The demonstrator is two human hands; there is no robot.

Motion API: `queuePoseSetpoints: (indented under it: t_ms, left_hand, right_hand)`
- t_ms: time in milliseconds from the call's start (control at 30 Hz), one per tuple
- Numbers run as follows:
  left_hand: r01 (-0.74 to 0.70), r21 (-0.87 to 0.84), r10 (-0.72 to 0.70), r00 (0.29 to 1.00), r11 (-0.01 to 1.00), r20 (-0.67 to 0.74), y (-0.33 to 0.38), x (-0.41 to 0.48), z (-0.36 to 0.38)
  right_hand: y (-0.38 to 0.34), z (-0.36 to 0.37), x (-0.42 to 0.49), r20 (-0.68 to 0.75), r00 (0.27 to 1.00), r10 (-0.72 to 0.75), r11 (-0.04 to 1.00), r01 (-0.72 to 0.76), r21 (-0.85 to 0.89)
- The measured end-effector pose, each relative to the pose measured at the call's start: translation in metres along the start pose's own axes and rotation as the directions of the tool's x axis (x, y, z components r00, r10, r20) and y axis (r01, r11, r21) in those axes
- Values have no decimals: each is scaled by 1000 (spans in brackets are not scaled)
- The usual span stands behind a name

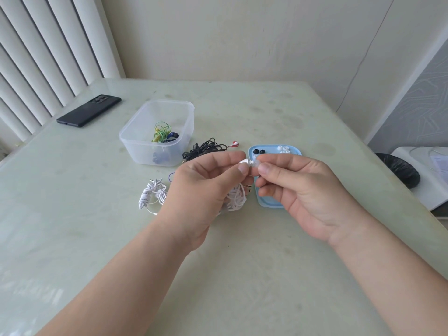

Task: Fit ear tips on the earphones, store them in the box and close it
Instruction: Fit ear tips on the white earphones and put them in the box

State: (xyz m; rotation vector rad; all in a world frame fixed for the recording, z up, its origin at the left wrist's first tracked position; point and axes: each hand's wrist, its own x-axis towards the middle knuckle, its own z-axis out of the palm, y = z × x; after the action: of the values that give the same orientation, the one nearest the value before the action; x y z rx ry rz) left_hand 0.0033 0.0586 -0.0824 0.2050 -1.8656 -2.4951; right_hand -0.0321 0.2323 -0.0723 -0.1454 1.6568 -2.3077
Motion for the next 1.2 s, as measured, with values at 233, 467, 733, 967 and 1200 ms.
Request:
queuePoseSetpoints:
  t_ms: [233, 467, 733, 967, 1200]
  left_hand:
    - [-93, 98, 90, 995, 991, 41, -1, 0, 1]
    - [-127, 140, 123, 992, 982, 39, -3, 1, 0]
    - [-157, 130, 160, 987, 979, -15, -7, 0, 3]
    - [-172, 110, 180, 982, 979, -60, -10, 1, 3]
    - [-158, 81, 162, 986, 984, -46, -8, 1, 3]
  right_hand:
    - [1, -2, 1, -7, 1000, 9, 1000, -9, -3]
    - [2, 0, 1, -26, 1000, -6, 999, 5, -38]
    - [7, 3, -1, -43, 996, -77, 996, 74, -58]
    - [15, 9, -5, -39, 979, -201, 963, 191, -190]
    - [11, 6, -4, -42, 963, -267, 926, 244, -288]
